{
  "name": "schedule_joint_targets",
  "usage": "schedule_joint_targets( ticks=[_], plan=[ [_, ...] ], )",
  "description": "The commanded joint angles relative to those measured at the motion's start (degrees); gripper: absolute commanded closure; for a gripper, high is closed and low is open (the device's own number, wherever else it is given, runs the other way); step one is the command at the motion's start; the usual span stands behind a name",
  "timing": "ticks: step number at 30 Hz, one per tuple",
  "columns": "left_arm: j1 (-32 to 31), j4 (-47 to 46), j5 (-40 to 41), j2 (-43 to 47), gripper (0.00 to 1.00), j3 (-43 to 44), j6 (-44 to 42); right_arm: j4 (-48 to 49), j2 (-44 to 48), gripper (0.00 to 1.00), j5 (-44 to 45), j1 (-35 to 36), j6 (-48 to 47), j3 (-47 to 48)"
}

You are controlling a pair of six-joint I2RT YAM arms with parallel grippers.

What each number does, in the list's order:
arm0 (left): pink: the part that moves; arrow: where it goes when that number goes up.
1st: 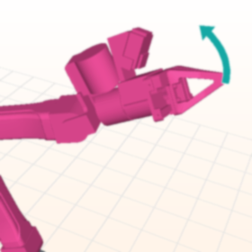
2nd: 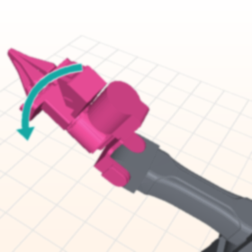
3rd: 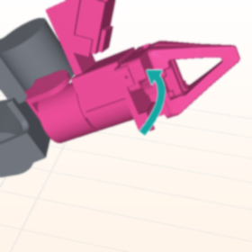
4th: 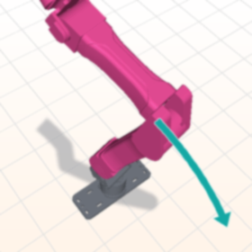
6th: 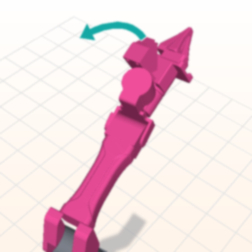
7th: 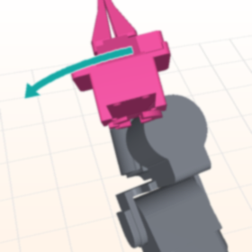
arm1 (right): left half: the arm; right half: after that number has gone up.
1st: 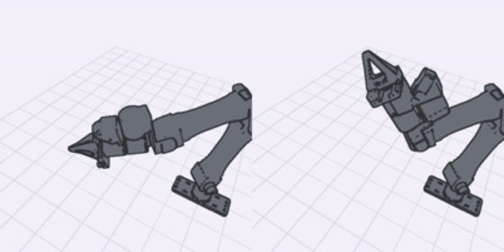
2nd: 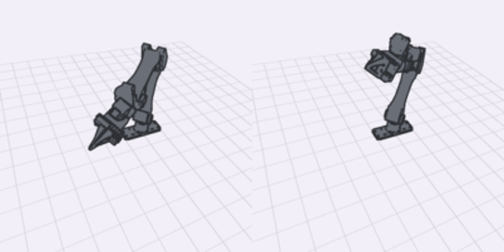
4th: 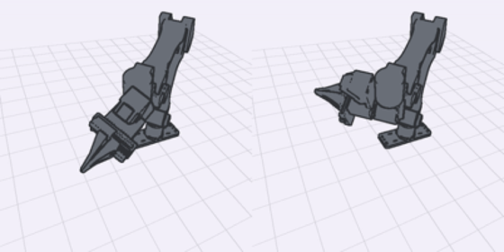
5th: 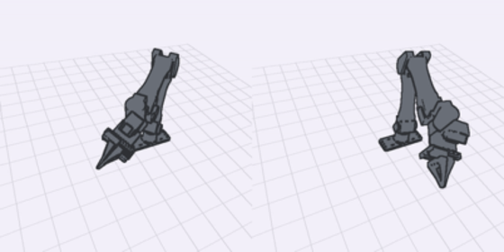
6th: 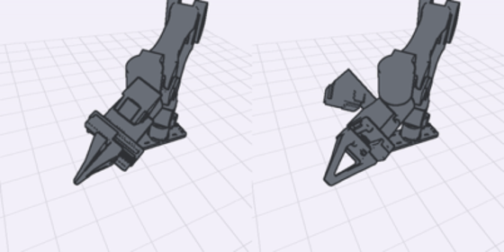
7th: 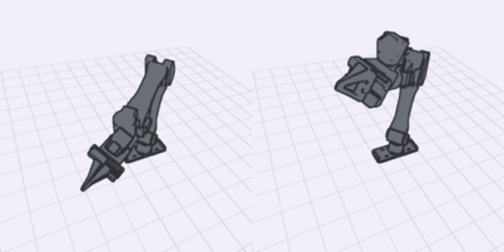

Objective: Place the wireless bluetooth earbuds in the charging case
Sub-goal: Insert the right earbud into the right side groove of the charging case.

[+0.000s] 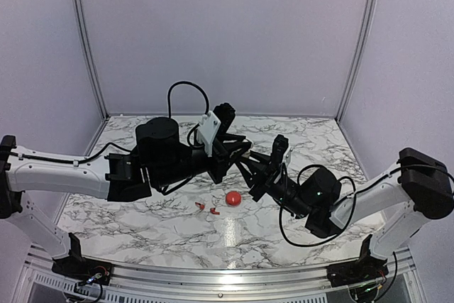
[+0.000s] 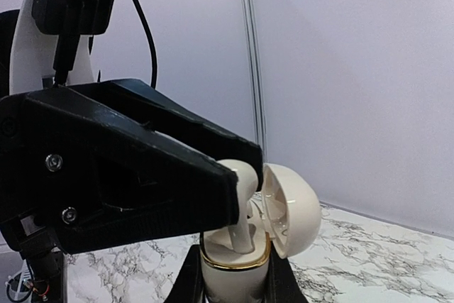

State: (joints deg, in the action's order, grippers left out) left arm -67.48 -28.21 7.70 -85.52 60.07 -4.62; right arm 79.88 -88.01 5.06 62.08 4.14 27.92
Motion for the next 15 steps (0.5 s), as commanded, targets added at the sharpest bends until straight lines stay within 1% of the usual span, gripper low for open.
schedule_joint_targets(
  ticks=[1, 5, 8, 15],
  plan=[
    [-0.19, 3.95, 2.15, 0.72, 0.9, -2.58, -3.48, 5.38, 3.23, 1.0, 0.36, 0.32, 1.68, 3.55],
    [-0.19, 3.95, 3.54, 0.73, 0.9, -2.77, -3.24, 5.14, 3.11, 1.0, -0.83, 0.32, 1.32, 3.92],
    [-0.19, 4.1, 4.35, 0.47, 0.9, -2.5, -2.52, 3.08, 3.03, 1.0, -1.58, 0.46, -0.19, 4.79],
    [-0.19, 5.15, 5.56, -0.09, 0.9, -1.71, -1.11, 1.46, 3.55, 1.0, -0.06, 1.02, -3.93, 4.84]
  ],
)
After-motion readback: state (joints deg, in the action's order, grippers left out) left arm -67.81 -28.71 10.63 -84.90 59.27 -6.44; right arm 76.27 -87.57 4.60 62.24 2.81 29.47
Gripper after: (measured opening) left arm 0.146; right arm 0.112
